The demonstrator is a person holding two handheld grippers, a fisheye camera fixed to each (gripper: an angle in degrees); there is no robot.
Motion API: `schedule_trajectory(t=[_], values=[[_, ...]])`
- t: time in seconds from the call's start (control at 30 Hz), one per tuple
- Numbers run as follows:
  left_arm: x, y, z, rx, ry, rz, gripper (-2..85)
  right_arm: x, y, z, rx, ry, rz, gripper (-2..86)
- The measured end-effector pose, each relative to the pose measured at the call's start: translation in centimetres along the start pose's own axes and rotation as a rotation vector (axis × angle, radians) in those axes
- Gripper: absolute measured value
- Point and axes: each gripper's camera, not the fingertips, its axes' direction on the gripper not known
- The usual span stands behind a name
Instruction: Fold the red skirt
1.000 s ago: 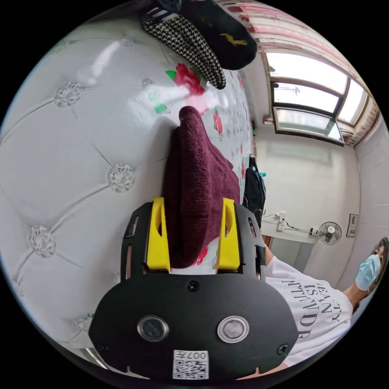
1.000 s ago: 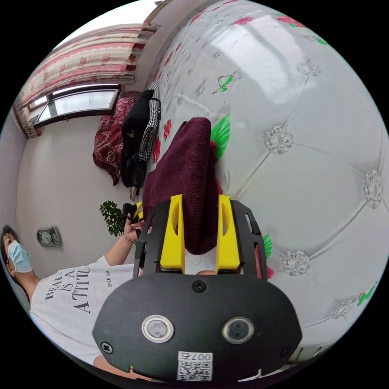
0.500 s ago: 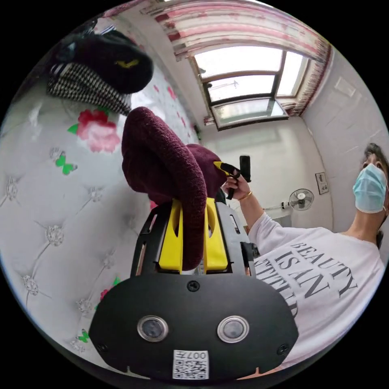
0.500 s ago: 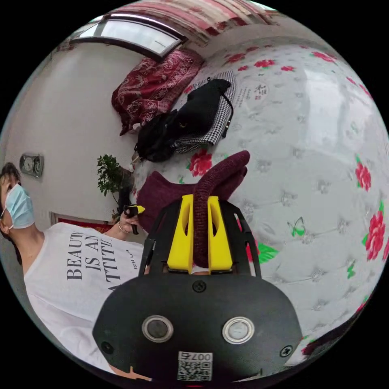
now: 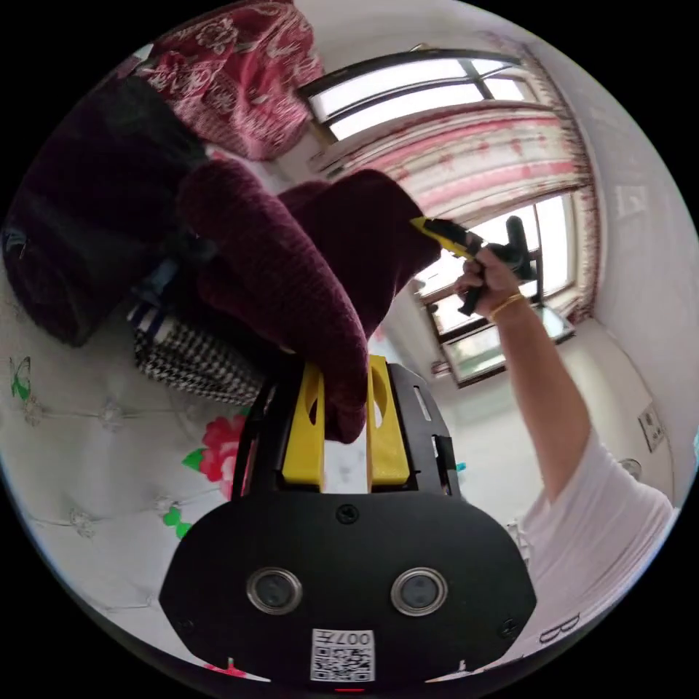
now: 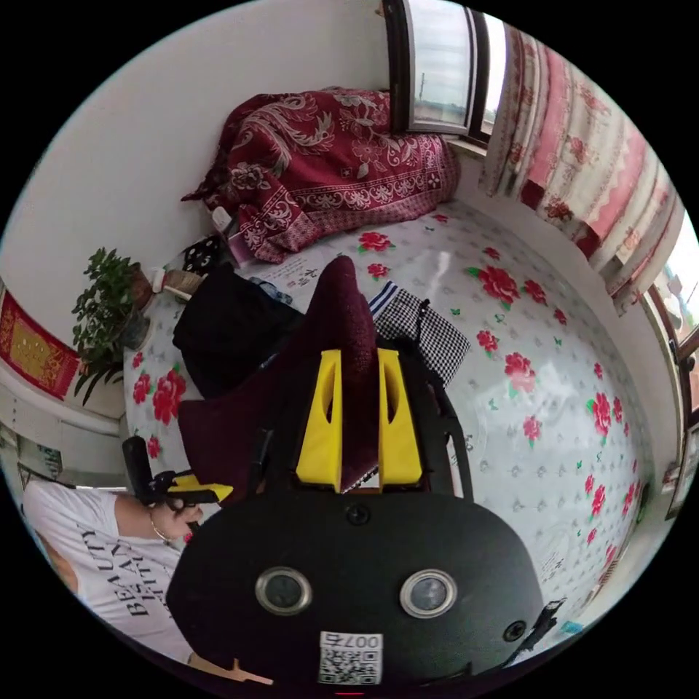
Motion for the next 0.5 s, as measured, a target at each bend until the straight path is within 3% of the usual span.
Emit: schedule_trajectory(t=[0.13,0.27,0.43,0.5], values=[[-6.0,3.4,1.3,-0.07,0.117,-0.055,5.9,-2.7,6.6,6.4,0.007,0.116,0.041,2.9],[-7.7,9.4,1.0,-0.149,0.003,0.102,3.5,-6.2,17.8,6.6,0.06,0.166,-0.016,2.2],[-7.5,17.3,4.2,-0.445,-0.229,0.421,3.8,-14.8,38.0,8.1,-0.199,0.316,-0.007,3.2],[-6.8,21.7,6.0,-0.57,-0.374,0.585,3.4,-18.3,44.3,7.4,-0.205,0.45,0.032,3.4]])
